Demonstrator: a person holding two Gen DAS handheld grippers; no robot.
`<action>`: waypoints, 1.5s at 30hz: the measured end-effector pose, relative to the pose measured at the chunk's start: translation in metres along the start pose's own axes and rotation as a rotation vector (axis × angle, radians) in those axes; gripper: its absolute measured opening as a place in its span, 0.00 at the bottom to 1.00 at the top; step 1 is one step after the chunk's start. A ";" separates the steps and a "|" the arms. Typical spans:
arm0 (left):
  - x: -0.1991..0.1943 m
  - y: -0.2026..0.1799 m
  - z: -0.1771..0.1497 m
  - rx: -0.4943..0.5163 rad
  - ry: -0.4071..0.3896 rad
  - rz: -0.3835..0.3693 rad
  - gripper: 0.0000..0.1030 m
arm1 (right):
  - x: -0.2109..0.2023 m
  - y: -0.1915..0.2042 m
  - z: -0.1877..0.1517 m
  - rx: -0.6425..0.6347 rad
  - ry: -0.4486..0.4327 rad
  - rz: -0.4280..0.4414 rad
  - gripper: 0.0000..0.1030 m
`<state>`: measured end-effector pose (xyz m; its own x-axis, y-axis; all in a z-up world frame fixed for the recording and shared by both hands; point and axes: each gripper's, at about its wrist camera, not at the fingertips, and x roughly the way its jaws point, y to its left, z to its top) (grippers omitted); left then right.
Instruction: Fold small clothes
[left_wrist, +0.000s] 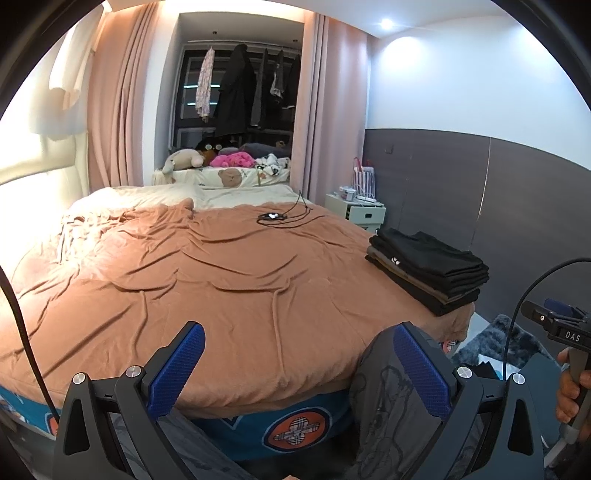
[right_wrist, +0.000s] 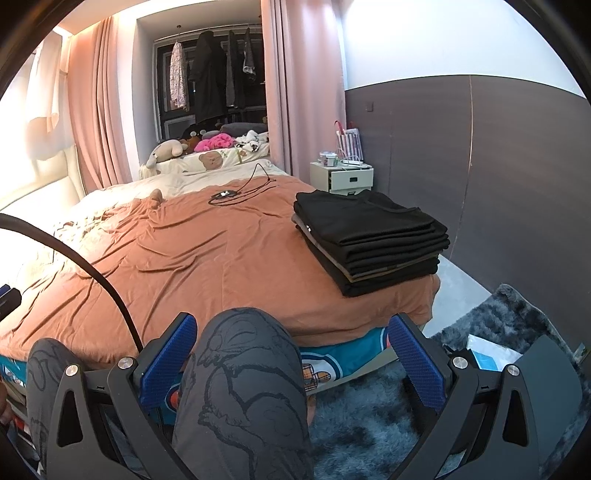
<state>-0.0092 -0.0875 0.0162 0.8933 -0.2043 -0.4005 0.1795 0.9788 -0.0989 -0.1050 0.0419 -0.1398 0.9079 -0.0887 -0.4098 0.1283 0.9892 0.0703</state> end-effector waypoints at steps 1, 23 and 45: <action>0.000 0.000 0.000 0.001 0.000 0.002 1.00 | 0.000 0.000 0.000 0.000 -0.003 -0.003 1.00; -0.003 -0.001 0.001 -0.016 -0.001 0.004 1.00 | 0.002 -0.007 -0.003 -0.014 -0.021 -0.007 1.00; -0.004 -0.002 0.001 -0.015 -0.003 0.007 1.00 | 0.005 -0.012 -0.002 -0.034 -0.030 -0.003 1.00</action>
<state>-0.0128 -0.0885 0.0188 0.8956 -0.1973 -0.3987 0.1668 0.9798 -0.1102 -0.1023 0.0301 -0.1443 0.9191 -0.0941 -0.3827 0.1174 0.9924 0.0380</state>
